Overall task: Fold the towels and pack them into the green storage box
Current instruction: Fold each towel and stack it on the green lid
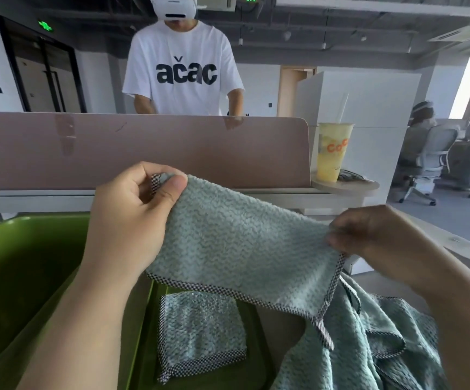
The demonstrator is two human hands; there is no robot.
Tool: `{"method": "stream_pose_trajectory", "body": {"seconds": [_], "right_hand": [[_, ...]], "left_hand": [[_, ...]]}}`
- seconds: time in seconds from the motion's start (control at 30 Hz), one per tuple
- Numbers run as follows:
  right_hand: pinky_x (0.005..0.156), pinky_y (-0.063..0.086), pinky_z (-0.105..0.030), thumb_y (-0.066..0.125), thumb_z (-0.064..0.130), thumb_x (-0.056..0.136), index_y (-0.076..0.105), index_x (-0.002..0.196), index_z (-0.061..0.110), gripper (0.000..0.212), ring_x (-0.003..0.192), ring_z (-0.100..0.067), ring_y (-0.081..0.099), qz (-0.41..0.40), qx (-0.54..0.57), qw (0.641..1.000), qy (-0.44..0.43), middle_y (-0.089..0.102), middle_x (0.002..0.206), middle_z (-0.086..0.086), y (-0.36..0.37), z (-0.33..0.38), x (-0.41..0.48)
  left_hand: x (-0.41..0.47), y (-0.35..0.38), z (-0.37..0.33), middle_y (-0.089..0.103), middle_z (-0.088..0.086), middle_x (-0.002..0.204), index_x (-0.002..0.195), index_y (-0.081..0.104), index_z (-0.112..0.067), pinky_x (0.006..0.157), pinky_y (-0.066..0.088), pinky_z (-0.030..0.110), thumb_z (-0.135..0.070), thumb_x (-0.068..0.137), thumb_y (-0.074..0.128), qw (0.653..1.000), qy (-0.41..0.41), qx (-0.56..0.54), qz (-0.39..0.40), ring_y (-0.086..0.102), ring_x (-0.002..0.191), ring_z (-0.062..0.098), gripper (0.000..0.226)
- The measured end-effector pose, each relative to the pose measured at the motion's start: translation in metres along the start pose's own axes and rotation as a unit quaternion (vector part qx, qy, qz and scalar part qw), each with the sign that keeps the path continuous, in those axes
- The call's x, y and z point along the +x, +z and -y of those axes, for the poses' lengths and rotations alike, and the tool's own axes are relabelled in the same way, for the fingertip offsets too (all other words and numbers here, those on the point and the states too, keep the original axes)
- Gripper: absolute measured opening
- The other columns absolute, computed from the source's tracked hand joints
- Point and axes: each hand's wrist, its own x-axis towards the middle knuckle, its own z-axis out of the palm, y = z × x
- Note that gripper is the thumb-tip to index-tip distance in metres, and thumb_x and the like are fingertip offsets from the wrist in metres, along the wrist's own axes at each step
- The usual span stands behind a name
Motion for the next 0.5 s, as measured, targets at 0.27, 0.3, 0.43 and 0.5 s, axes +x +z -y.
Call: {"method": "stream_pose_trajectory", "body": {"seconds": [0.27, 0.3, 0.43, 0.5], "right_hand": [[0.102, 0.045, -0.028, 0.068, 0.045, 0.078, 0.059, 0.121, 0.034, 0.045, 0.113, 0.006, 0.058, 0.137, 0.086, 0.978, -0.131, 0.066, 0.12, 0.019, 0.024, 0.056, -0.018], [0.099, 0.048, -0.03, 0.068, 0.037, 0.082, 0.063, 0.115, 0.029, 0.035, 0.109, 0.001, 0.062, 0.143, 0.12, 0.97, -0.158, 0.07, 0.114, 0.015, 0.027, 0.065, -0.022], [0.079, 0.053, -0.054, 0.068, 0.031, 0.085, 0.07, 0.09, 0.012, 0.02, 0.086, -0.031, 0.07, 0.083, 0.169, 0.965, -0.183, 0.075, 0.089, -0.007, 0.034, 0.073, -0.025], [0.077, 0.053, -0.057, 0.069, 0.031, 0.084, 0.071, 0.089, 0.009, 0.023, 0.085, -0.034, 0.07, 0.054, 0.203, 0.961, -0.181, 0.076, 0.088, -0.008, 0.03, 0.072, -0.026]], "left_hand": [[-0.02, 0.016, -0.044, 0.071, -0.026, 0.08, 0.085, 0.064, -0.039, 0.06, 0.051, 0.017, -0.057, 0.061, 0.063, 0.987, 0.016, -0.02, 0.16, 0.067, 0.071, -0.005, 0.029], [-0.022, 0.017, -0.049, 0.071, -0.025, 0.08, 0.086, 0.063, -0.04, 0.061, 0.051, 0.019, -0.059, 0.058, 0.062, 0.984, 0.014, -0.025, 0.175, 0.067, 0.07, -0.003, 0.034], [-0.023, 0.014, -0.053, 0.073, -0.015, 0.078, 0.09, 0.063, -0.044, 0.067, 0.054, 0.029, -0.06, 0.06, 0.077, 0.981, 0.008, -0.042, 0.19, 0.068, 0.069, 0.007, 0.038], [-0.019, 0.006, -0.052, 0.074, -0.011, 0.081, 0.097, 0.062, -0.046, 0.072, 0.056, 0.038, -0.059, 0.06, 0.073, 0.974, -0.012, -0.057, 0.219, 0.07, 0.073, 0.012, 0.041]]}}
